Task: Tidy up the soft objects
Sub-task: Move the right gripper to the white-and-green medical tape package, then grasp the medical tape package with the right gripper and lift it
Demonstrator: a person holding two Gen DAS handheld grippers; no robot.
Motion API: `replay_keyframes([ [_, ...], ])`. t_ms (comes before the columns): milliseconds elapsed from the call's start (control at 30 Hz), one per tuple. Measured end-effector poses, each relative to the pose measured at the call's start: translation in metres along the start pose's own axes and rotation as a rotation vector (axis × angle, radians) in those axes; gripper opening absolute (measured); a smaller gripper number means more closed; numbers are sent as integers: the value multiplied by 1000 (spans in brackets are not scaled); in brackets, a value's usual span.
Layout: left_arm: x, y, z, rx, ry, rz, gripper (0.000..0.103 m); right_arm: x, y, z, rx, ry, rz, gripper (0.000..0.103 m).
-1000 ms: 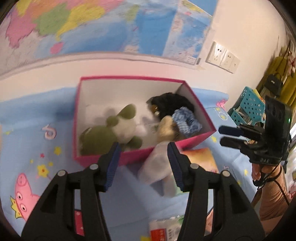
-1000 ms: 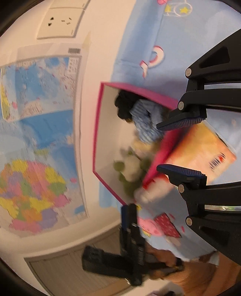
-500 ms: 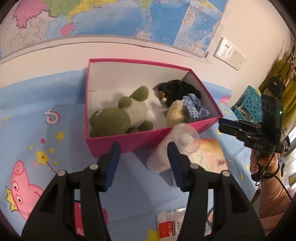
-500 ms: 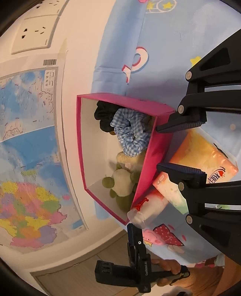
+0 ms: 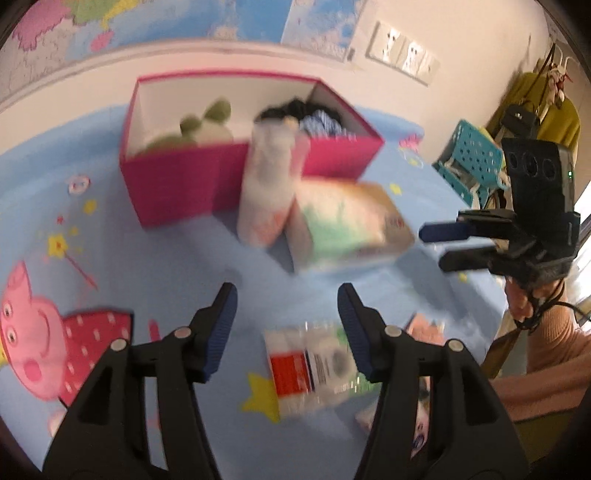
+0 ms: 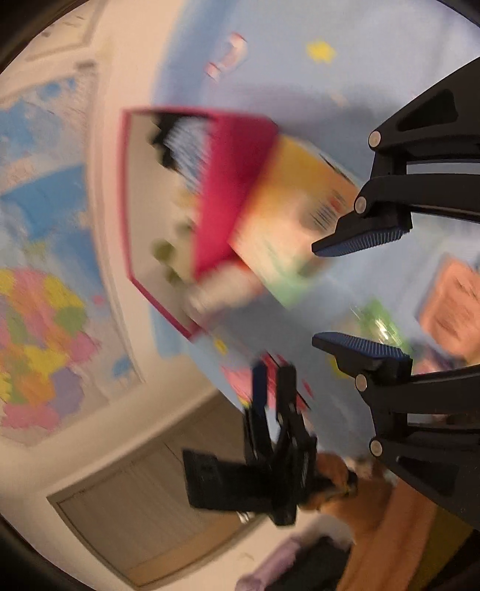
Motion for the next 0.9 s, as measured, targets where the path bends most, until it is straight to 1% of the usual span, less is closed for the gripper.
replay_keyframes([
  [100,20,5,-1,27,-27,-44,58,19,20,-3,-36,38,-55,44],
  [200,34,12,-2,47,-56,-81,58,35,45,3,-62,107,-104,44],
  [233,39,14,-2,54,-65,-97,58,37,52,5,-64,125,-116,44],
  [333,50,18,0,67,-67,-125,58,40,69,12,-35,155,-139,44],
  [400,55,20,2,86,-67,-139,58,39,72,13,-29,160,-114,45],
  [533,64,26,5,113,-69,-166,58,35,73,18,-54,204,-60,49],
  [700,66,25,8,139,-64,-142,58,37,74,20,-75,224,-10,54],
  [867,67,22,3,162,-85,-129,58,39,78,23,-141,257,24,53],
  [900,68,21,3,164,-86,-127,58,40,79,22,-140,248,23,47],
])
Point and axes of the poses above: each gripper's, at about its wrist camera, not at the fingertips, and y roughly the way its jaws point, z to its right, x to its underside, the point moved 4 cm from there along y, roughly the way its jaws point, and after that the axes turned 15 degrees about -x, right-handed, at the moved point
